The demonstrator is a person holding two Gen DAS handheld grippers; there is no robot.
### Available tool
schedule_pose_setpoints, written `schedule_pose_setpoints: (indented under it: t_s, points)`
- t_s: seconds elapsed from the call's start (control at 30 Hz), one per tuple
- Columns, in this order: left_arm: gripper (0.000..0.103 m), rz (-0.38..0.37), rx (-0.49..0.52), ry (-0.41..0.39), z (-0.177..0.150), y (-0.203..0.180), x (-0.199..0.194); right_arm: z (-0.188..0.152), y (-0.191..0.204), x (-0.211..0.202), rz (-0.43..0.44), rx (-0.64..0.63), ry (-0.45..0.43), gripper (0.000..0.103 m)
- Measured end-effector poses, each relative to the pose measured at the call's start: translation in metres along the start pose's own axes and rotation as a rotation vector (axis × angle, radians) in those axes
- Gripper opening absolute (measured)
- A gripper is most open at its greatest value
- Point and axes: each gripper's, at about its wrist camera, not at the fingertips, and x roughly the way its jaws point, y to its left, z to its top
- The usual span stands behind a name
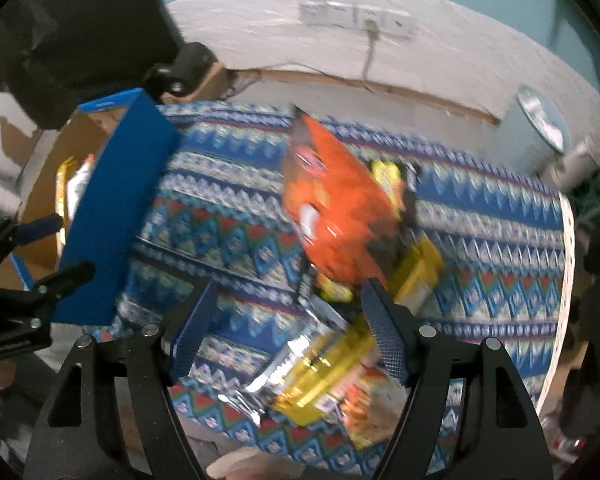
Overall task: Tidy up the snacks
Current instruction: 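Move both tools back over the remaining snacks on the tablecloth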
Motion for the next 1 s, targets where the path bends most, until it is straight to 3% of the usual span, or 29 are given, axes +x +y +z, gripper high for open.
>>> schedule_pose_setpoints:
  t_s: [0.5, 0.8, 1.0]
  points:
    - [0.077, -0.052, 0.093, 0.102, -0.004, -0.062, 0.037, -0.06, -0.066, 0.02, -0.021, 0.147, 0.093, 0.074]
    - [0.077, -0.085, 0.134, 0.16, -0.007, -0.098, 0.063, -0.093, -0.08, 0.056, 0.015, 0.185, 0.217, 0.074]
    - [0.077, -0.128, 0.114, 0.191, -0.005, -0.11, 0.081, -0.103, -0.087, 0.069, 0.027, 0.196, 0.249, 0.074]
